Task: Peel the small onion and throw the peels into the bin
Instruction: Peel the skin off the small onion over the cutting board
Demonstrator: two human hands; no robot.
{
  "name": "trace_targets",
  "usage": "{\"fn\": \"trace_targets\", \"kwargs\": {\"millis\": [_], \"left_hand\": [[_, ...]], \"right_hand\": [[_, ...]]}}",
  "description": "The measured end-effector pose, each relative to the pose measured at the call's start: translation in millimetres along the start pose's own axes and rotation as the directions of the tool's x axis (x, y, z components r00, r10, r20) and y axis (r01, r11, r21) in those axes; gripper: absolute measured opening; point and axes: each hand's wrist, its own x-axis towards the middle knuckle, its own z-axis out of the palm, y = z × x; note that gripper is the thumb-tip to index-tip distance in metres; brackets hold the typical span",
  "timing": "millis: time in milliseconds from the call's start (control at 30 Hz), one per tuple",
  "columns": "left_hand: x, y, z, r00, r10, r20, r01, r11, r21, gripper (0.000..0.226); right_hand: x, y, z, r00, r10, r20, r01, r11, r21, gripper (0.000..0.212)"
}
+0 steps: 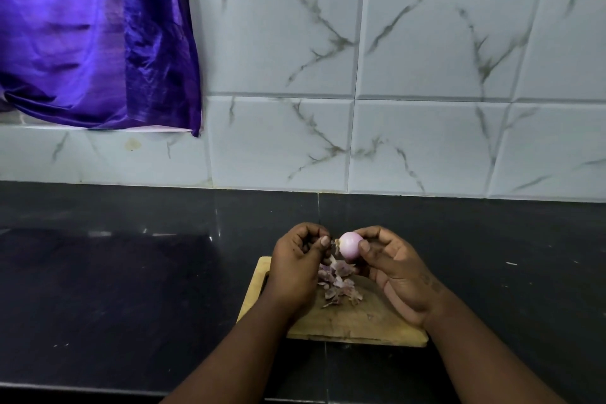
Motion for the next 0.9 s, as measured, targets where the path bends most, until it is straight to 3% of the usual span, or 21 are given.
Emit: {"fn": "trace_targets", "kwargs": {"millis": [67, 167, 300, 467, 900], "left_hand": [[0.6, -2.5, 0.4, 1.000, -0.016, -0.002, 0.016, 0.999, 0.050, 0.020], [-2.9, -3.3, 4.1, 0.997, 0.022, 0.070, -0.036, 0.975, 0.217, 0.023], [-5.2, -2.7, 5.2, 0.990, 0.111, 0.088, -0.133, 0.943, 0.306, 0.027], [-6.5, 1.4, 7.3, 0.981, 0.101, 0.166, -0.164, 0.889, 0.428, 0.014], [-7.0, 1.8, 7.1, 0.954, 0.298, 0.026, -0.260, 0.782, 0.567, 0.016]], "right_hand": [[-0.1, -1.7, -0.9, 1.000, -0.017, -0.022, 0.018, 0.999, 0.035, 0.034], [0.6, -2.3, -1.8, 0.996, -0.041, -0.076, 0.039, 0.999, -0.038, 0.036], [0.9, -1.2, 0.5, 0.996, -0.047, -0.082, 0.039, 0.994, -0.098, 0.039], [0.2, -1.6, 1.6, 0.996, -0.053, -0.073, 0.043, 0.990, -0.132, 0.040], [1.0, 1.5, 1.6, 0.999, -0.032, -0.023, 0.028, 0.986, -0.167, 0.039]]}}
